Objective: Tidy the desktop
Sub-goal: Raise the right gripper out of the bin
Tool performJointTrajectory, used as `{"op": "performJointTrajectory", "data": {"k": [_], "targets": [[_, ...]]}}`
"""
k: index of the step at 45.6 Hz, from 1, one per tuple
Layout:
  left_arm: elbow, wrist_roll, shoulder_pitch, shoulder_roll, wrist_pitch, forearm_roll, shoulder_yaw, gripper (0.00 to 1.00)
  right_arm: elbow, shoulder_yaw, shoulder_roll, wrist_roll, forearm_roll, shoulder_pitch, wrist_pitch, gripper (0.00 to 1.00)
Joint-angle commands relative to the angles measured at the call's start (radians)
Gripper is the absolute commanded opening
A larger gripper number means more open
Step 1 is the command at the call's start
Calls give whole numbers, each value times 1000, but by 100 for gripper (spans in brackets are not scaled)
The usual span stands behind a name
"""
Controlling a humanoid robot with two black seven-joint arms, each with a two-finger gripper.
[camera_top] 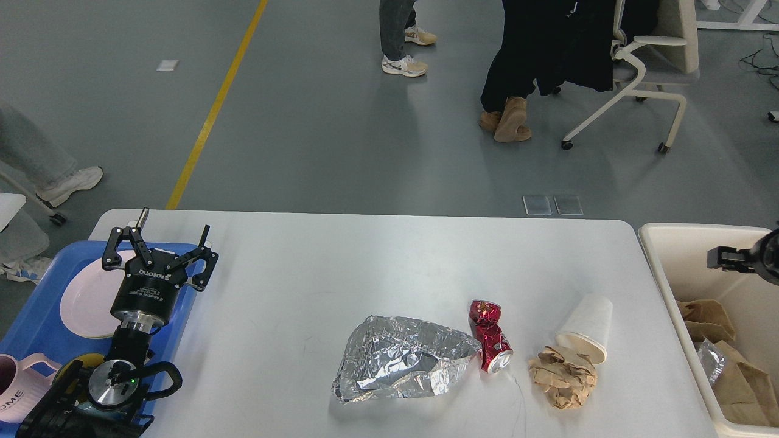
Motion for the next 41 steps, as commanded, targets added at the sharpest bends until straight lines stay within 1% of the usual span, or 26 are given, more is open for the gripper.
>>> {"op": "performJointTrajectory", "data": {"k": [1,4,5,6,8,12,17,20,22,23,26,28,29,33,41], "targets": [[0,0,0,0,-1,0,2,96,20,-70,152,1,3,196,373,100],[0,0,0,0,0,0,2,96,34,-67,212,3,6,306,543,100],[0,0,0,0,0,0,2,96,46,-64,230,3,9,337,585,100],[0,0,0,0,-1,0,2,96,65,-61,246,3,14,368,621,100],[0,0,0,0,0,0,2,96,109,-56,267,3,38,426,648,100],[0,0,0,0,0,0,2,96,212,-48,281,4,135,552,656,100],[0,0,0,0,0,0,0,96,388,-44,290,7,219,713,636,100],[0,0,0,0,0,0,0,96,464,-48,298,23,238,805,631,100],[0,0,0,0,0,0,0,96,511,-53,298,49,253,862,629,100],[0,0,0,0,0,0,0,96,531,-57,298,72,261,888,629,100],[0,0,0,0,0,0,0,96,565,-76,299,162,271,954,634,100],[0,0,0,0,0,0,0,96,580,-97,310,205,271,980,636,100],[0,0,0,0,0,0,0,96,588,-108,321,217,271,986,636,100],[0,0,0,0,0,0,0,96,596,-120,347,222,271,994,634,100],[0,0,0,0,0,0,0,96,596,-114,339,219,270,988,634,100]]}}
